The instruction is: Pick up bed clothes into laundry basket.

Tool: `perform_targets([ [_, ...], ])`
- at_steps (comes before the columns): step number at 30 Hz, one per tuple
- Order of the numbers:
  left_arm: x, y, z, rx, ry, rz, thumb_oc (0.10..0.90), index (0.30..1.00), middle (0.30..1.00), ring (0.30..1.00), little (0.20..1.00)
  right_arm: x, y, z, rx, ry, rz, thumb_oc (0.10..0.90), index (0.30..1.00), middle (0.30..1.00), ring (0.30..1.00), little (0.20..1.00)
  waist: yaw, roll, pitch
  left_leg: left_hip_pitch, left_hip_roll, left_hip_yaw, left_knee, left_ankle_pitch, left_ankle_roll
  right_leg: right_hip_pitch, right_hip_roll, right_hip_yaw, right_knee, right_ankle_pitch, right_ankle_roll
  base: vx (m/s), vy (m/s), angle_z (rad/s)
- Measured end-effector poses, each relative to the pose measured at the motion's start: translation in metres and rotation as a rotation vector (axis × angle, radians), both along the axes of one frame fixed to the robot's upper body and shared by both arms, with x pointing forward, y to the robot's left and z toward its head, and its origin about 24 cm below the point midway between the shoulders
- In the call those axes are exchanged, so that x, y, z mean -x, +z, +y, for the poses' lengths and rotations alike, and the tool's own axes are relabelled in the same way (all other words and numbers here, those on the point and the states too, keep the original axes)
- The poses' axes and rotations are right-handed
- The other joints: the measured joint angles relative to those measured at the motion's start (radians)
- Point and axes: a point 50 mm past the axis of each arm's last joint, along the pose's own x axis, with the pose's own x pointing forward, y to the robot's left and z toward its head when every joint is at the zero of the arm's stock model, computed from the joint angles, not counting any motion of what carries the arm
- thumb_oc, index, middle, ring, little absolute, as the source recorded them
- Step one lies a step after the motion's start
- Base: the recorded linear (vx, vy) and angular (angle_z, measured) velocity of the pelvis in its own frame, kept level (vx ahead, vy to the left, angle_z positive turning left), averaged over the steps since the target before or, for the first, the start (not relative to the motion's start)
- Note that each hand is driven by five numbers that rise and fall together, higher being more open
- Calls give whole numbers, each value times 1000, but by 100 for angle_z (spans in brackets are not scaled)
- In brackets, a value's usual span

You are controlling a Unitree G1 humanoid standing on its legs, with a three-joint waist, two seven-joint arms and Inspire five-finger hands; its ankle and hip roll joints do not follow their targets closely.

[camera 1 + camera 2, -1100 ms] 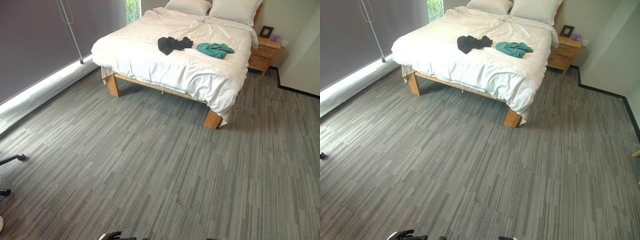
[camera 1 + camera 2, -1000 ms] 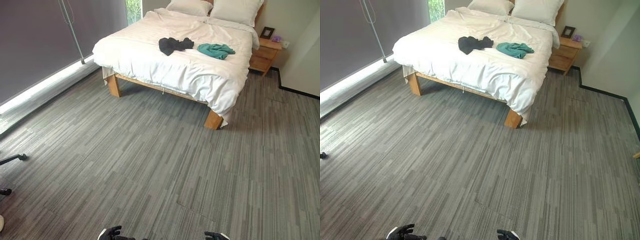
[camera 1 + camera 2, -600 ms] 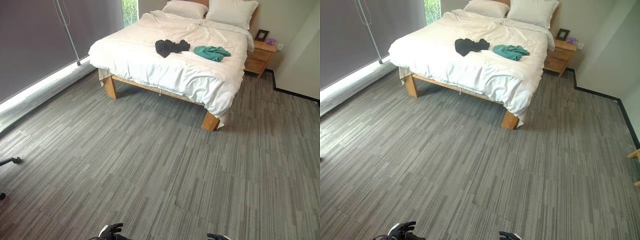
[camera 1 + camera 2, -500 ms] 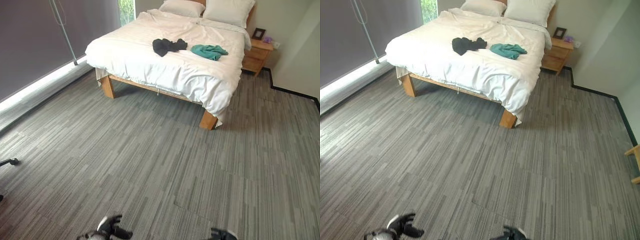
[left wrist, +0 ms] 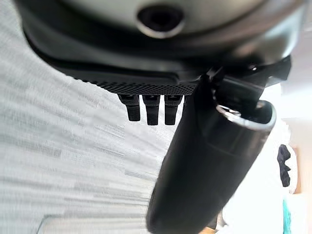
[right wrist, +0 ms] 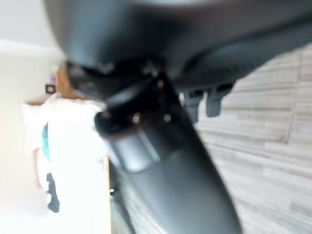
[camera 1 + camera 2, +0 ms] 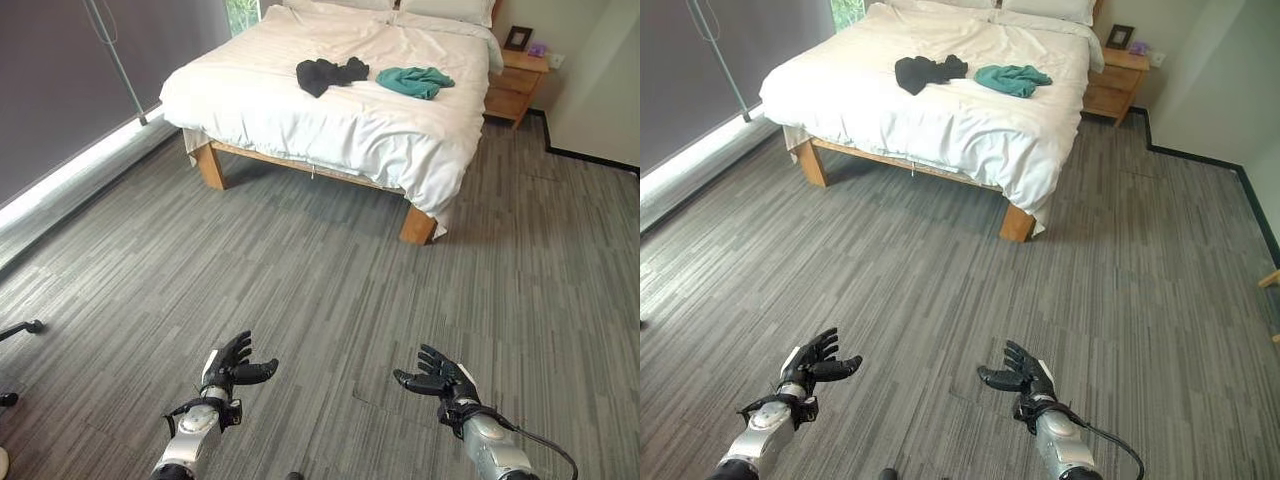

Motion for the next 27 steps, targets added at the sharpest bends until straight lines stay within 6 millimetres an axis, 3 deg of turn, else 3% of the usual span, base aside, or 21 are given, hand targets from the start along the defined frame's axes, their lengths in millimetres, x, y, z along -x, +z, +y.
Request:
perform_targets([
  [5, 18, 5, 11, 30, 103, -31, 800, 900, 900, 900, 900, 8, 7, 4, -31, 2, -53, 800, 900, 900, 900, 900, 2, -2, 26, -28, 2, 25, 0, -3, 3, -39, 0, 24, -1, 8, 9, 106, 81, -14],
  [7, 25, 16, 17, -7, 83, -83, 800, 900, 900, 900, 900, 13, 16, 6, -44, 18, -110, 800, 900, 900, 900, 900, 6, -3, 30, -48, 2, 38, 0, -3, 4, -60, 0, 38, 0, 14, 12, 24, 65, -18],
  [14, 9, 34, 25, -69, 45, -166, 800, 900, 900, 900, 900, 11, 19, 7, -113, 2, -128, 800, 900, 900, 900, 900, 10, -10, 38, -112, -2, 33, 0, 6, 17, -124, -5, 31, 4, 27, 12, 52, 77, 1],
  [16, 5, 36, 24, -65, 34, -178, 800, 900, 900, 900, 900, 2, 31, 8, -119, 49, -184, 800, 900, 900, 900, 900, 10, 3, 54, -102, 3, 29, 0, 4, 23, -138, -4, 31, 56, 13, 30, 62, 114, 3],
  [18, -3, 38, 16, -52, -17, -190, 800, 900, 900, 900, 900, -7, 40, 5, -102, 74, -218, 800, 900, 900, 900, 900, 5, 32, 74, -98, 17, 3, 7, 3, 26, -203, -3, 21, 226, -31, 76, 56, 83, 28],
  [20, -11, 42, 9, -42, -65, -210, 800, 900, 900, 900, 900, -11, 44, 5, -98, 83, -232, 800, 900, 900, 900, 900, -3, 40, 93, -97, 25, -21, 30, 1, 34, -284, -31, 4, 428, -107, 97, 146, 36, 44],
  [22, -15, 45, 7, -44, -77, -222, 800, 900, 900, 900, 900, -13, 44, 11, -109, 100, -234, 800, 900, 900, 900, 900, -2, 21, 109, -96, 5, -50, 66, -34, 72, -354, -125, 11, 605, -111, 103, 208, -13, 38],
  [23, -15, 46, 9, -49, -77, -223, 800, 900, 900, 900, 900, -11, 44, 16, -120, 121, -232, 800, 900, 900, 900, 900, -2, 20, 114, -94, 6, -60, 71, -29, 62, -383, -173, 13, 653, -108, 108, 319, -65, 24],
  [24, -13, 48, 12, -53, -67, -229, 800, 900, 900, 900, 900, -9, 45, 20, -137, 143, -235, 800, 900, 900, 900, 900, 6, 15, 123, -96, 8, -73, 82, -58, 59, -410, -197, 27, 650, -110, 115, 424, -109, 21],
  [25, -10, 48, 18, -57, -41, -232, 800, 900, 900, 900, 900, -7, 49, 26, -159, 174, -255, 800, 900, 900, 900, 900, 2, 27, 136, -98, 33, -83, 89, -60, 62, -417, -190, 45, 568, -111, 124, 323, -130, 12],
  [27, -8, 50, 27, -79, -33, -226, 800, 900, 900, 900, 900, -1, 46, 29, -179, 195, -245, 800, 900, 900, 900, 900, -10, 21, 139, -97, 49, -118, 89, -71, 46, -438, -176, 64, 447, -102, 138, 399, -187, 40],
])
